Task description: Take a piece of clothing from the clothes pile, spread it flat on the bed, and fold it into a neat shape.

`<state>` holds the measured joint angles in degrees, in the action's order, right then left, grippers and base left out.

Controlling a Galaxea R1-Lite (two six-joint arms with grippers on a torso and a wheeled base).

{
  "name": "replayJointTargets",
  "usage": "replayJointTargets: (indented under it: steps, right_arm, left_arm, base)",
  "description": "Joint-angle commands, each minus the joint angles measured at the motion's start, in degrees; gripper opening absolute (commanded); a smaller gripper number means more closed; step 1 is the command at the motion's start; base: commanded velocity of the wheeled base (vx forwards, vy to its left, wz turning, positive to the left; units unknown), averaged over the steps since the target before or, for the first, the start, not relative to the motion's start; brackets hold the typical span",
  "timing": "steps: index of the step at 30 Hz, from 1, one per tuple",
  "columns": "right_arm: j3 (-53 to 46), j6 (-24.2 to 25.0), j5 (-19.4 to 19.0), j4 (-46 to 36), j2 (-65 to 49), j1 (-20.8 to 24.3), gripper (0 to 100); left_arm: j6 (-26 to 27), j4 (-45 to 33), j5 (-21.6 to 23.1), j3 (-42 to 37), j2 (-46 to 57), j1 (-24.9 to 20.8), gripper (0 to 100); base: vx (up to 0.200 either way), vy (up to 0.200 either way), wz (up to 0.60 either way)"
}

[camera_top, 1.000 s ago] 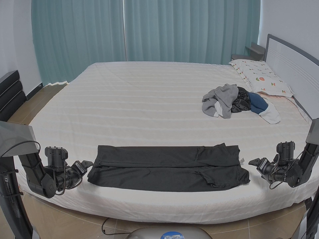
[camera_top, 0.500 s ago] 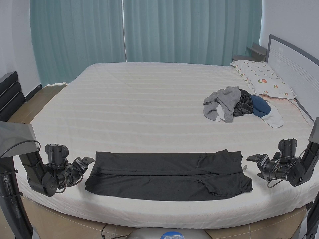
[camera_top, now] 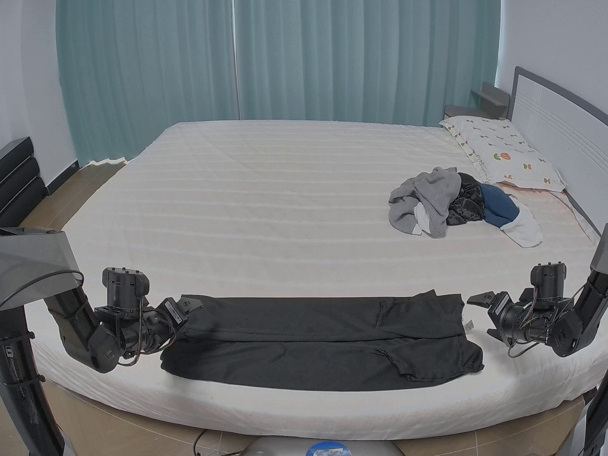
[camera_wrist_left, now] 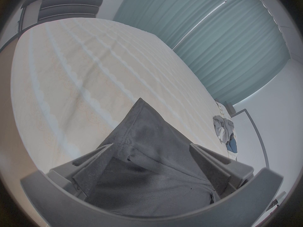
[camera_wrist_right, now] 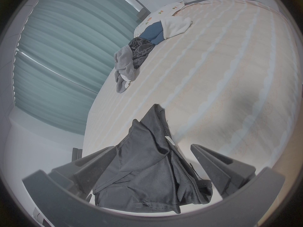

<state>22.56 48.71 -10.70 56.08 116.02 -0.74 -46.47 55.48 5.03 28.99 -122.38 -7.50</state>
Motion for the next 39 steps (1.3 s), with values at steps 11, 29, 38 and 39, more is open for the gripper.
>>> replayJointTargets:
  steps: [11, 29, 38, 39]
  right_arm:
    - [0.02, -0.02, 0.16, 0.09, -0.09, 0.83, 100]
    - [0.37, 5.34, 0.77, -0.62, -2.81, 8.13, 100]
    - [3.10, 12.19, 0.86, -0.71, 0.70, 10.15, 100]
    - [3.28, 12.19, 0.86, -0.62, 1.05, 10.06, 100]
  left_arm:
    - [2.53, -0.11, -1.08, -0.25, -2.77, -0.50, 100]
    - [2.53, 0.59, -3.36, 1.86, -4.09, -0.41, 0]
    - [2.88, 6.92, -7.50, 2.12, -4.44, -0.59, 0]
    - [2.96, 6.92, -7.50, 1.95, -4.44, -0.59, 0]
  base:
    - [0.000, 0.000, 0.00]
    - [0.000, 0.000, 0.00]
    - [0.000, 0.000, 0.00]
    - [0.000, 0.000, 0.00]
